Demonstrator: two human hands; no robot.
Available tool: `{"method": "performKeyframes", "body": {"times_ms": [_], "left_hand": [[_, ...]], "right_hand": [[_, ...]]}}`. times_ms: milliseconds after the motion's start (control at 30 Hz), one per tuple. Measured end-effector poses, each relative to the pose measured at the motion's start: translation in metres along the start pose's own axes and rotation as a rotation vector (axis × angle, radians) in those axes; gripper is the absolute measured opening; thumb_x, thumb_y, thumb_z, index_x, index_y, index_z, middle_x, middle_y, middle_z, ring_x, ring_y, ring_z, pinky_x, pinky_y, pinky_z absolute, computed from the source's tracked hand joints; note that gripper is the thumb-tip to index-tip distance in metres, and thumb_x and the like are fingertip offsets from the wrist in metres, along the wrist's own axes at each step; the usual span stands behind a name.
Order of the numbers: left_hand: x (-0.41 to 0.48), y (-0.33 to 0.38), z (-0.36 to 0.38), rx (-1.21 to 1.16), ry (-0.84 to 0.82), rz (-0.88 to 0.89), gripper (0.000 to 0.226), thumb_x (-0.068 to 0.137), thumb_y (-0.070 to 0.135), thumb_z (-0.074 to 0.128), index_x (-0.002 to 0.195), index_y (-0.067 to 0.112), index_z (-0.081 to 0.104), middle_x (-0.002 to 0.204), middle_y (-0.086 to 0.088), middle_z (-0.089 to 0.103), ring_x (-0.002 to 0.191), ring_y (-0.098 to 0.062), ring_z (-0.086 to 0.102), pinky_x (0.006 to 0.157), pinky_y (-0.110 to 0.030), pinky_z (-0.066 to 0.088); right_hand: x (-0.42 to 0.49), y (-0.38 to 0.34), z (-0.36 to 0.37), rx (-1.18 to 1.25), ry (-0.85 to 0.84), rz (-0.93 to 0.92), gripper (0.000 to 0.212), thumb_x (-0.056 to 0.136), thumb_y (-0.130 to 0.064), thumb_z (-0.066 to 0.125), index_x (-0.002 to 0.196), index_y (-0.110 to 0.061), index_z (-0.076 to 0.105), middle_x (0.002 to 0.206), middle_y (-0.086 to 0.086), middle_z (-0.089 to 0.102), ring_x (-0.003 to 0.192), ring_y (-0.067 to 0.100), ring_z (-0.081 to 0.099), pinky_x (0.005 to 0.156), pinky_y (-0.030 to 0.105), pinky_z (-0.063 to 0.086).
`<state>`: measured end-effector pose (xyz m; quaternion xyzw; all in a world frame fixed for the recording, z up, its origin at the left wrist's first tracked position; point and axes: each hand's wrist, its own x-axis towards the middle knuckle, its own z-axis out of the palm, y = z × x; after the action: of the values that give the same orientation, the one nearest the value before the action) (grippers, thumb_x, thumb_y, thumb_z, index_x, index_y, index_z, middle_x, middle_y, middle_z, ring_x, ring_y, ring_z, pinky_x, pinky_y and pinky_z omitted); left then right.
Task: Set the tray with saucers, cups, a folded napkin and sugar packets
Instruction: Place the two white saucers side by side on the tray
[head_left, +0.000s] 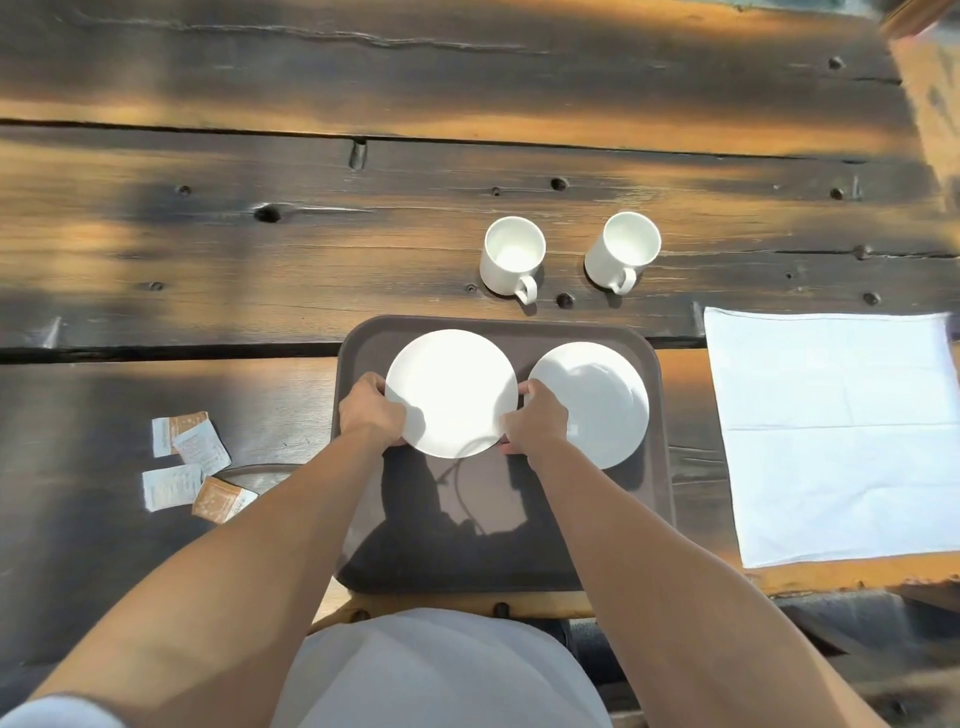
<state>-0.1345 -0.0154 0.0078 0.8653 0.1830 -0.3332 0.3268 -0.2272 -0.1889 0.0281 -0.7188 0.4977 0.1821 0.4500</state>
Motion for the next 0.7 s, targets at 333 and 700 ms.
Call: {"method": "performKeyframes", "body": {"times_ms": [333, 700], "left_hand": [[0.0022, -0.0005, -0.0006, 0.003, -0.013, -0.001, 0.026, 0.083, -0.004, 0.061, 0.089, 0.020, 0.052, 0.105, -0.007, 0.054, 0.092, -0.031, 0.050, 0.031, -0.024, 0.045], [0.0029, -0.0009, -0.0002, 0.028, 0.003, 0.010, 0.026, 0.083, -0.004, 0.059, 0.095, 0.019, 0.054, 0.105, -0.008, 0.055, 0.090, -0.032, 0.051, 0.039, -0.030, 0.052]], "right_hand": [[-0.0015, 0.0033, 0.0068, -0.090, 0.064, -0.077, 0.044, 0.084, -0.002, 0.051, 0.125, -0.017, 0.057, 0.103, 0.012, 0.065, 0.088, 0.036, 0.069, 0.081, 0.047, 0.059], [-0.0072, -0.0011, 0.0062, -0.229, 0.089, -0.129, 0.033, 0.087, -0.006, 0.053, 0.119, -0.014, 0.057, 0.107, 0.011, 0.066, 0.086, 0.023, 0.052, 0.079, 0.033, 0.046]]}}
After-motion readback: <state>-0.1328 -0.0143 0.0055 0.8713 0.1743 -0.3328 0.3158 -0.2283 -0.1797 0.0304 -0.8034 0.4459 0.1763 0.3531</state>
